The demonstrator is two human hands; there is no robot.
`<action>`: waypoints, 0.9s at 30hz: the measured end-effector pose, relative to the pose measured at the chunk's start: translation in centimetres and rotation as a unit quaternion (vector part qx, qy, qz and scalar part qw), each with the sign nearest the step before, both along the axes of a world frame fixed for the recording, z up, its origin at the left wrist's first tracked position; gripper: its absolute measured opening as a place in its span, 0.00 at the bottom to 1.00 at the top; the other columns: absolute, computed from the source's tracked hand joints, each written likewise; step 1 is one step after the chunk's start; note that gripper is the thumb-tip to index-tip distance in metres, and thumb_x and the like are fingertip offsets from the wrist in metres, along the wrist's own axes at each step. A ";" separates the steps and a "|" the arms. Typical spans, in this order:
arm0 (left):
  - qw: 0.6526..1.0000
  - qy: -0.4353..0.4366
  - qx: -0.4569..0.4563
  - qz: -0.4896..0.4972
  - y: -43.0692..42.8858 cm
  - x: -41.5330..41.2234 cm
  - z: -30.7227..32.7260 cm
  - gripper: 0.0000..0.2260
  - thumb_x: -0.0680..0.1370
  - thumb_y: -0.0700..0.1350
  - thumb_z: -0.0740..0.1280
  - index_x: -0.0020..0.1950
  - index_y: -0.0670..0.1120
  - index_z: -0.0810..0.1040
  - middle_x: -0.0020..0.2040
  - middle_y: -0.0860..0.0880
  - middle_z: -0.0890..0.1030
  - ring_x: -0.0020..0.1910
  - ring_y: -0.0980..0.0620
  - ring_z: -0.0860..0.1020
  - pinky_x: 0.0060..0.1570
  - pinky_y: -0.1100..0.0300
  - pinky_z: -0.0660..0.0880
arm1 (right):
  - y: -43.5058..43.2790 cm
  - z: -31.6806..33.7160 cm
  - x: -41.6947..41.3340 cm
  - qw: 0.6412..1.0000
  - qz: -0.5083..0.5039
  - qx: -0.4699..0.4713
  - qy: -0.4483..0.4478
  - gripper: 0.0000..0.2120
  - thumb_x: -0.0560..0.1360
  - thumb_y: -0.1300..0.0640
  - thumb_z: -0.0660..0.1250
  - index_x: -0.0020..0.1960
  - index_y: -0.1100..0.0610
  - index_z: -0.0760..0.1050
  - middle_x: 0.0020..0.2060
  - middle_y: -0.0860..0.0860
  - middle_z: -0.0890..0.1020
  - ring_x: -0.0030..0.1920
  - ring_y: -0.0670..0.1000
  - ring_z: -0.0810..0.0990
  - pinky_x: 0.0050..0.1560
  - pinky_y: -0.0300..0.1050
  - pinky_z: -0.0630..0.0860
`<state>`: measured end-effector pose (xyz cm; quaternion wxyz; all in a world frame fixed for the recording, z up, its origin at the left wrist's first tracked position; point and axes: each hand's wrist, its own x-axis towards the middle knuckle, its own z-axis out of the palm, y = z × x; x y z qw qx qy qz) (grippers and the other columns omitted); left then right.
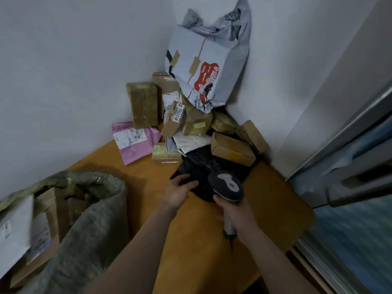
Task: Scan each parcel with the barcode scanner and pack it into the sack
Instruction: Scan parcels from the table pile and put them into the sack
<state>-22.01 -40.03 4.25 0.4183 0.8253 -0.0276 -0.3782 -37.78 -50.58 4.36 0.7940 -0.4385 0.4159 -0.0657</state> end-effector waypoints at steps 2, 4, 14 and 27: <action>0.999 -0.040 0.008 0.018 -0.2 -0.6 0.1 0.20 0.76 0.50 0.75 0.67 0.52 0.79 0.66 0.49 0.79 0.64 0.49 0.77 0.63 0.51 0.78 | -0.3 -0.6 -0.2 1.000 -0.007 0.014 0.002 0.17 0.75 0.57 0.77 0.57 0.41 0.75 0.56 0.44 0.80 0.58 0.49 0.79 0.60 0.56 0.81; 0.996 -0.086 0.009 0.024 0.2 -1.4 1.1 0.20 0.77 0.43 0.74 0.68 0.49 0.79 0.62 0.50 0.80 0.56 0.57 0.80 0.51 0.63 0.79 | -0.3 -0.9 -0.1 1.000 -0.020 0.020 0.004 0.18 0.75 0.58 0.77 0.61 0.45 0.77 0.58 0.47 0.82 0.58 0.51 0.81 0.52 0.49 0.83; 0.965 -0.059 -0.128 0.220 6.6 -2.3 7.2 0.20 0.75 0.37 0.71 0.67 0.46 0.81 0.60 0.45 0.84 0.57 0.48 0.83 0.55 0.54 0.81 | 4.2 2.6 2.7 0.984 0.117 0.051 -0.124 0.16 0.78 0.66 0.70 0.56 0.46 0.77 0.43 0.37 0.85 0.42 0.38 0.86 0.38 0.34 0.80; 0.973 -0.128 -0.096 0.168 15.1 -1.9 15.1 0.08 0.79 0.37 0.68 0.48 0.46 0.85 0.40 0.47 0.88 0.39 0.52 0.86 0.38 0.57 0.82 | 10.2 7.8 2.7 0.965 0.182 -0.012 -0.190 0.25 0.67 0.55 0.82 0.63 0.52 0.81 0.59 0.46 0.85 0.64 0.48 0.80 0.60 0.41 0.76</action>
